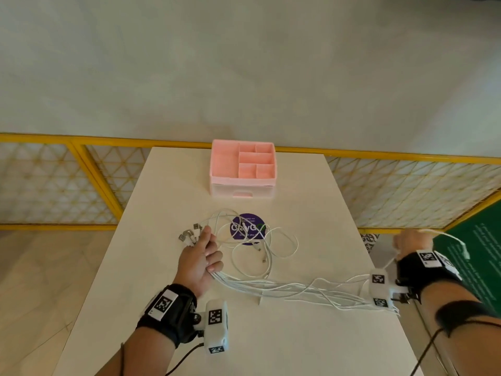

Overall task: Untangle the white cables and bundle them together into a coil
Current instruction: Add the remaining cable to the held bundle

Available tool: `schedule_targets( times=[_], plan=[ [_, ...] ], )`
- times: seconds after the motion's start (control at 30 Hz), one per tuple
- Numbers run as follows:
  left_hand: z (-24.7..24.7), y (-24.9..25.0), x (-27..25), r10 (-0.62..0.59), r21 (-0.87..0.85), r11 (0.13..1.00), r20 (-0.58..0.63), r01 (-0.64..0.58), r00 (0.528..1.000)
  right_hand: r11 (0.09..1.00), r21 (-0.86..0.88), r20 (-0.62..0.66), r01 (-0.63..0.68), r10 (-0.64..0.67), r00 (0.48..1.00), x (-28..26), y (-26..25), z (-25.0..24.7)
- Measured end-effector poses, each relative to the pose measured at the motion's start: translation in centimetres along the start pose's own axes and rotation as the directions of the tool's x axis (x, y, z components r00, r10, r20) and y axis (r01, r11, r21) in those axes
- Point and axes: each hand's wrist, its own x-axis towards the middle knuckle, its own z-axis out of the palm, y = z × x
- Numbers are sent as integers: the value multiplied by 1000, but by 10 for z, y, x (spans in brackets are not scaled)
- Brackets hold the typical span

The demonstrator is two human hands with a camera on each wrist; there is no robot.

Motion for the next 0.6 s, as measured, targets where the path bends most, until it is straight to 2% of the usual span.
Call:
schedule_targets(
  times=[0.07, 0.13, 0.2, 0.23, 0.27, 0.3, 0.33, 0.37, 0.4, 0.43, 0.47, 0.5, 0.6],
  plan=[
    [3, 0, 0, 11, -3, 1000, -2, -11, 1000, 996, -87, 75, 9, -3, 997, -7, 13, 14],
    [8, 0, 0, 23, -11, 1000, -2, -23, 1000, 999, -44, 124, -4, 9, 992, -26, 7, 26],
    [14, 1, 0, 35, -19, 999, 6, -35, 999, 977, 210, 141, 42, -73, 987, -59, -18, 45],
    [17, 1, 0, 37, -22, 999, 13, -37, 999, 899, 426, 175, 104, -194, 965, -82, -34, 53],
    [21, 0, 0, 37, -28, 999, 23, -37, 999, 780, 606, 233, 156, -361, 903, -109, -51, 57],
    [24, -1, 0, 40, -34, 999, 33, -39, 999, 700, 682, 305, 214, -538, 786, -135, -66, 61],
    [28, -1, -1, 47, -38, 998, 42, -46, 998, 676, 675, 392, 296, -668, 632, -162, -80, 66],
    [31, -2, -2, 59, -40, 998, 47, -57, 997, 655, 648, 471, 387, -745, 472, -180, -90, 75],
    [34, -2, -3, 71, -42, 997, 46, -69, 996, 635, 601, 532, 485, -771, 350, -199, -99, 85],
    [36, -2, -4, 78, -43, 996, 40, -76, 996, 602, 549, 561, 580, -780, 279, -213, -106, 96],
    [38, -2, -6, 81, -41, 996, 29, -80, 996, 570, 494, 573, 656, -781, 247, -225, -111, 105],
    [38, 0, -8, 88, -37, 995, 18, -87, 996, 553, 466, 572, 691, -784, 242, -232, -114, 113],
    [30, 5, -9, 134, 28, 991, -18, -133, 991, 603, 433, 560, 670, -762, 324, -239, -111, 129]
  ],
)
